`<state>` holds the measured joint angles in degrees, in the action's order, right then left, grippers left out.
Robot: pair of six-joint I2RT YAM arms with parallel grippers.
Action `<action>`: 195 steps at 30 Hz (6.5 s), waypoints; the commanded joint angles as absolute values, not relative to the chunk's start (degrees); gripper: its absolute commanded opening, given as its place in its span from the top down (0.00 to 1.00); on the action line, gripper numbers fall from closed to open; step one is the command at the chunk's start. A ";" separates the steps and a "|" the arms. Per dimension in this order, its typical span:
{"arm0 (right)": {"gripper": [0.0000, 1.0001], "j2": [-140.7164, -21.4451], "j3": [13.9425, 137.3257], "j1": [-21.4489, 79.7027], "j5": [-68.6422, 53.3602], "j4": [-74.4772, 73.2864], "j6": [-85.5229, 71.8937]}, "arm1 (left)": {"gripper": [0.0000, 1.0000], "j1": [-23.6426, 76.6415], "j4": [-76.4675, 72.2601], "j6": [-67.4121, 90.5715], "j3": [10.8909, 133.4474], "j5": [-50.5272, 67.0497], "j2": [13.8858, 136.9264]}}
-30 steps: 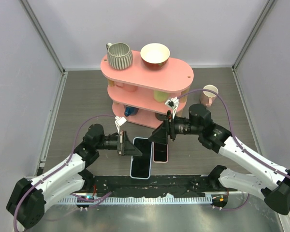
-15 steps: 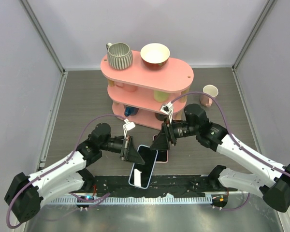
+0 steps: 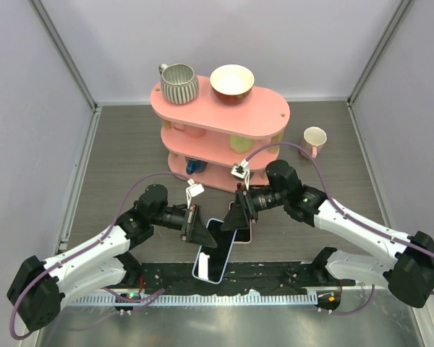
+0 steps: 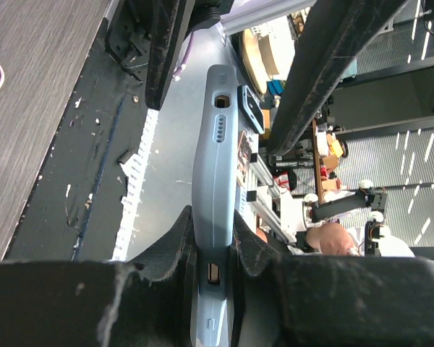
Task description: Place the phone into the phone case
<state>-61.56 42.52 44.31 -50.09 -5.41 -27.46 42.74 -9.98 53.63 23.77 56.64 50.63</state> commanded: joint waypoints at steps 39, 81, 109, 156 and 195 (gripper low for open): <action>0.99 -31.22 11.54 47.02 -2.83 26.63 -68.44 | 0.21 27.16 -4.31 61.24 24.26 38.17 36.93; 0.96 -31.65 3.25 48.96 8.09 45.71 -74.98 | 0.76 37.71 -31.03 69.79 14.76 23.91 43.77; 0.14 -24.15 29.26 48.96 -21.77 -16.18 -29.63 | 1.00 33.84 34.28 12.22 51.94 64.93 65.47; 0.99 -55.17 11.60 65.64 8.18 37.35 -57.65 | 0.00 26.98 38.41 19.07 62.58 4.15 47.47; 0.55 -71.55 29.16 70.22 31.12 13.03 -66.72 | 0.00 26.98 36.91 24.70 41.48 -11.43 20.48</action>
